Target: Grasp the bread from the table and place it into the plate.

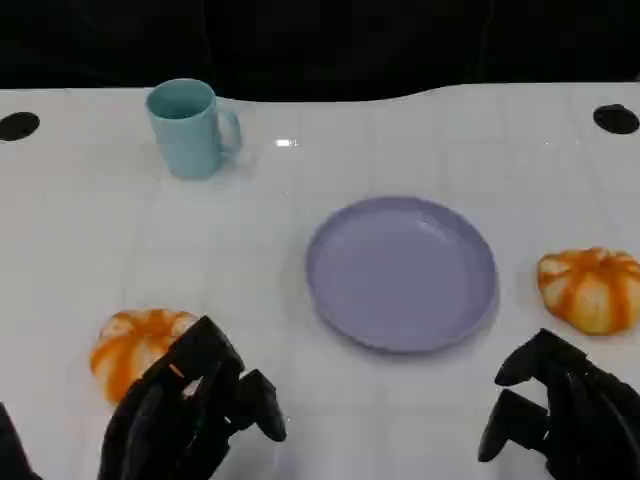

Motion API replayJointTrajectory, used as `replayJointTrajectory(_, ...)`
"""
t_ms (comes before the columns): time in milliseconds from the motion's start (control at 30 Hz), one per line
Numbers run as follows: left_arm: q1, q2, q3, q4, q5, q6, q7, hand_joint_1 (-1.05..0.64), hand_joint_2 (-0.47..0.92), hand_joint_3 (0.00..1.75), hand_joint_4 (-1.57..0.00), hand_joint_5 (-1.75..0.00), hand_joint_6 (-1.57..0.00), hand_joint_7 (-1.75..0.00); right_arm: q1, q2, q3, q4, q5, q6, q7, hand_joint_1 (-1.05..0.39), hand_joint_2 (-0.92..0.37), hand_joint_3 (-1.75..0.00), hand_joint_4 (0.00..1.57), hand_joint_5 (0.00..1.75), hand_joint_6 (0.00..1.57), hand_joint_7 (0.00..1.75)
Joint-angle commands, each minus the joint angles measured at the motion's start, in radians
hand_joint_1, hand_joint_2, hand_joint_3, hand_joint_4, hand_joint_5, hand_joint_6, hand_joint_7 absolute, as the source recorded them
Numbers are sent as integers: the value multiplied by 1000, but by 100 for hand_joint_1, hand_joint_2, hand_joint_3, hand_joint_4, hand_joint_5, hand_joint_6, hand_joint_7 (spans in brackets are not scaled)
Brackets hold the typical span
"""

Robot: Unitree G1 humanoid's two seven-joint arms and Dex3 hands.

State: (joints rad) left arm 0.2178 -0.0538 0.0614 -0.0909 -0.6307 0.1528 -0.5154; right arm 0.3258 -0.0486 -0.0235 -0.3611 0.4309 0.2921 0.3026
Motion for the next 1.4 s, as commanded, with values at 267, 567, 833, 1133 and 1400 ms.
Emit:
replayJointTrajectory(267,-4,7,11,13,1,-13,-12,-57,92,36,-73,-175,-54,-175,-2,-6,-4,3,1,-6,-2,-53,-92,-44,62,175,44,164)
replayJointTrajectory(567,-8,10,12,13,6,-14,-12,-57,92,37,-72,-175,-53,-175,-5,-3,-4,6,3,-7,-1,-53,-92,-43,60,175,43,163)
replayJointTrajectory(833,-11,21,14,4,30,-35,-13,-56,92,40,-67,-175,-54,-156,-2,-1,-2,5,4,-11,3,-53,-92,-44,60,175,42,164)
replayJointTrajectory(1133,-5,31,0,-17,173,-185,19,-58,92,23,-58,-146,-73,-68,2,4,5,-5,-4,-6,-9,-53,-92,-44,60,175,43,163)
replayJointTrajectory(1400,-7,79,-17,-33,338,-328,38,-59,92,17,-50,-116,-66,-22,1,4,7,-10,2,1,-14,-53,-92,-44,60,175,43,163)
